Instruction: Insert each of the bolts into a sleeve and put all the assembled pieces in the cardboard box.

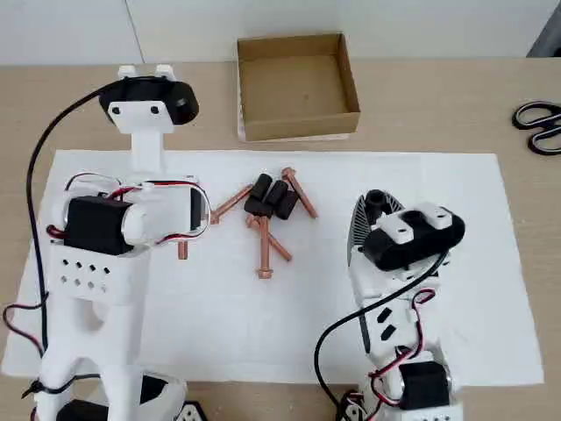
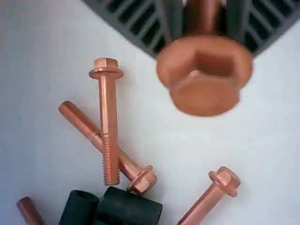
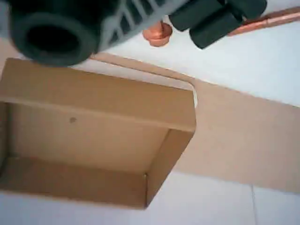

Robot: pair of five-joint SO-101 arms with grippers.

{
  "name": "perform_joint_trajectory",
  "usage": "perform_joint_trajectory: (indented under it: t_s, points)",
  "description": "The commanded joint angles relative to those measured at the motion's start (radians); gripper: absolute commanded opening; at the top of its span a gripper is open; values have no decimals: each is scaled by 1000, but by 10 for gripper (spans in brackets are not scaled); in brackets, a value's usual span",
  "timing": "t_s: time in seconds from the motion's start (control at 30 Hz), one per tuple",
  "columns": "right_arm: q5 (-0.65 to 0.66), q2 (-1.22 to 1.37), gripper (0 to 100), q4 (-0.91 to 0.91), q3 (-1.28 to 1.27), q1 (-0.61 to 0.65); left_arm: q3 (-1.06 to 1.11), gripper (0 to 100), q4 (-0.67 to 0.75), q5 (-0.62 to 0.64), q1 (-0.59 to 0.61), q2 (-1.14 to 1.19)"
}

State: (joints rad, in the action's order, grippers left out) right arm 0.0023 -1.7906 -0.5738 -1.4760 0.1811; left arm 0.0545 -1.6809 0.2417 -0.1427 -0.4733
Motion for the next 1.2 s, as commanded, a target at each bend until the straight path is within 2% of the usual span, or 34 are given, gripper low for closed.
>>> perform_joint_trajectory:
  t_s: [0.0,0.13,0.43,0.63,0.73,0.8,0.97,1.07,1.17]
  points:
    - [11,-8,5,91,-35,30,-45,6,29,-49,-57,-34]
    - [11,-8,4,107,-72,131,-41,6,66,-61,-127,-34]
    - [11,-8,5,102,-152,404,-39,6,235,104,-137,-32]
    - [11,-8,5,99,-153,424,-39,6,302,218,-138,-32]
    - [11,-8,5,91,-167,424,-51,5,370,229,-138,-43]
    - [11,-8,5,85,-184,424,-110,5,350,201,-138,-104]
    - [11,-8,5,91,-195,424,-193,5,199,141,-161,-292]
    - [11,-8,5,90,-196,424,-176,5,118,138,-140,-354]
    - [11,-8,5,87,-196,424,-59,5,150,149,-127,-365]
